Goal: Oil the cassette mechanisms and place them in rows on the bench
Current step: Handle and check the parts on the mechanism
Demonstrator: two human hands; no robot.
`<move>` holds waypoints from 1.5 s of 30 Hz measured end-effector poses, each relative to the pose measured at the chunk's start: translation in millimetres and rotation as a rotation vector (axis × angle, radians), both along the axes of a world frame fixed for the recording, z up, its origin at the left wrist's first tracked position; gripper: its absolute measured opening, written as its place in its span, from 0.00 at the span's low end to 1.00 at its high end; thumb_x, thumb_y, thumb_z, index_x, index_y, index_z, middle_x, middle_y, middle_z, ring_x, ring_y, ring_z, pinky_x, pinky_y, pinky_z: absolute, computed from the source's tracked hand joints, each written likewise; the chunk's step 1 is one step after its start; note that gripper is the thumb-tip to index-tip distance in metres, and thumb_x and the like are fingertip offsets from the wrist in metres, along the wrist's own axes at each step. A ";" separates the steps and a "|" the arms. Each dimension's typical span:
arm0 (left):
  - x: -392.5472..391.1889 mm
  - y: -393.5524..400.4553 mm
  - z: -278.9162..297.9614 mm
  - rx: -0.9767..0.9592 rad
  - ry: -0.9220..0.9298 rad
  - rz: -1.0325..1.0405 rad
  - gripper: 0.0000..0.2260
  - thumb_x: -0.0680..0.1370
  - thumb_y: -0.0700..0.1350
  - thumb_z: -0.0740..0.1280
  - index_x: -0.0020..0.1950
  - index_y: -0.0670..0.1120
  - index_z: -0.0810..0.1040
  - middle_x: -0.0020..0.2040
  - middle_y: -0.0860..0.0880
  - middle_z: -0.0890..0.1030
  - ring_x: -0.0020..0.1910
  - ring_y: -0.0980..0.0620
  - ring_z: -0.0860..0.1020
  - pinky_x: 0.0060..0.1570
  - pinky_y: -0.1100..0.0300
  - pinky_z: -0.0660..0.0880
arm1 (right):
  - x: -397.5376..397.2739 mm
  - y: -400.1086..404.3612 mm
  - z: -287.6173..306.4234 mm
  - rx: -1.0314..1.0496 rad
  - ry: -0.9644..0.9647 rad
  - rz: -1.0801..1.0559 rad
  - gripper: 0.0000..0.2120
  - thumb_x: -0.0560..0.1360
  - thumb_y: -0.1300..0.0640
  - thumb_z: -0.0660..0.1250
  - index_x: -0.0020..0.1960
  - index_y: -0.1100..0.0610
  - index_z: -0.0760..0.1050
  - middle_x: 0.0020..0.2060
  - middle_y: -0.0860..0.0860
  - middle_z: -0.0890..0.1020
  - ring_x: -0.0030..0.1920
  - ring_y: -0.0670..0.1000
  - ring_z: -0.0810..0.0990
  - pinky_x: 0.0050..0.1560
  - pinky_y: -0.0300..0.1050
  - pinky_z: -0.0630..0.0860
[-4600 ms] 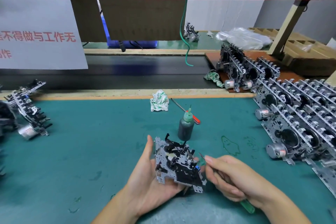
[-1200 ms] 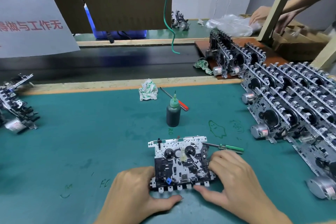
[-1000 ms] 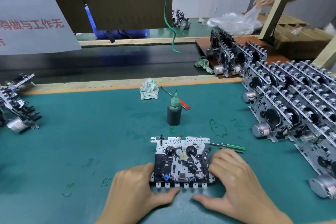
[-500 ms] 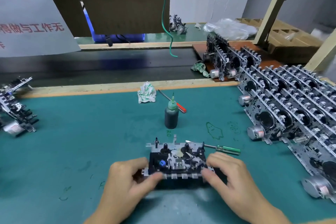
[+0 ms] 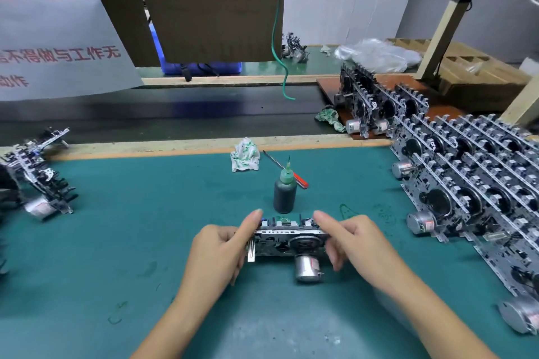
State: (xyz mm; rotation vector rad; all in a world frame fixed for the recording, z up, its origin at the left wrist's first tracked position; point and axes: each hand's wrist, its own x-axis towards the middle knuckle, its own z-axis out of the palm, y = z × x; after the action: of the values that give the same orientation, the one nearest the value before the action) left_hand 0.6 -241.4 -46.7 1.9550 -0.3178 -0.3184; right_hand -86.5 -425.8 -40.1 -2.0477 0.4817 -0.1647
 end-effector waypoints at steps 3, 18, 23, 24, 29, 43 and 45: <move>1.7 4.8 0.7 0.137 -0.080 -0.017 0.37 0.66 0.77 0.55 0.20 0.44 0.62 0.17 0.50 0.64 0.21 0.52 0.64 0.27 0.63 0.64 | -4.6 1.1 -1.7 -0.433 -0.005 -0.048 0.36 0.69 0.26 0.48 0.29 0.56 0.72 0.22 0.53 0.73 0.25 0.48 0.71 0.34 0.41 0.68; 11.8 -21.9 5.2 -0.035 -0.607 -0.462 0.11 0.76 0.55 0.65 0.52 0.55 0.84 0.52 0.63 0.80 0.56 0.62 0.73 0.57 0.51 0.71 | 5.9 -12.4 -15.4 0.031 -0.234 0.213 0.14 0.63 0.53 0.76 0.45 0.43 0.77 0.44 0.41 0.82 0.48 0.43 0.79 0.52 0.36 0.71; 13.0 -24.1 0.0 -0.083 -0.595 -0.440 0.09 0.76 0.53 0.65 0.50 0.55 0.84 0.56 0.64 0.79 0.57 0.62 0.73 0.58 0.50 0.72 | 7.8 -12.1 -18.4 0.035 -0.237 0.181 0.14 0.62 0.55 0.78 0.44 0.44 0.79 0.44 0.42 0.82 0.49 0.45 0.80 0.55 0.40 0.72; 13.4 -24.1 -0.6 -0.085 -0.591 -0.445 0.08 0.76 0.51 0.67 0.51 0.55 0.85 0.56 0.64 0.79 0.59 0.62 0.73 0.59 0.51 0.71 | 7.9 -12.9 -18.1 0.037 -0.237 0.176 0.15 0.62 0.56 0.79 0.44 0.43 0.79 0.43 0.42 0.82 0.49 0.45 0.79 0.55 0.41 0.71; 12.5 -23.8 -2.6 -0.089 -0.586 -0.430 0.09 0.75 0.48 0.66 0.52 0.57 0.84 0.55 0.67 0.79 0.61 0.62 0.73 0.61 0.53 0.71 | 5.8 -11.7 -13.5 -0.004 -0.231 0.194 0.17 0.64 0.59 0.79 0.46 0.42 0.79 0.44 0.39 0.81 0.51 0.44 0.78 0.56 0.41 0.71; 12.4 -24.3 -5.8 -0.095 -0.634 -0.404 0.12 0.76 0.55 0.61 0.51 0.58 0.84 0.55 0.65 0.79 0.60 0.63 0.72 0.60 0.54 0.71 | -21.3 -16.9 -28.1 -0.847 -0.274 0.170 0.21 0.70 0.36 0.62 0.43 0.53 0.82 0.41 0.41 0.81 0.45 0.46 0.75 0.49 0.37 0.67; 12.7 -24.2 -5.6 -0.091 -0.630 -0.405 0.12 0.76 0.55 0.61 0.51 0.57 0.84 0.55 0.64 0.79 0.60 0.62 0.73 0.60 0.54 0.71 | -21.3 -17.2 -25.5 -0.855 -0.263 0.193 0.21 0.70 0.36 0.62 0.43 0.52 0.82 0.41 0.40 0.81 0.45 0.46 0.75 0.49 0.36 0.66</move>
State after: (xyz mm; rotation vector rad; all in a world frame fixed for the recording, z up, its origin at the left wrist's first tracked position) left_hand 13.3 -265.6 -52.3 1.8505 -1.1232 0.0687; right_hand -107.8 -443.1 -65.6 -2.8280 0.0259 -0.5952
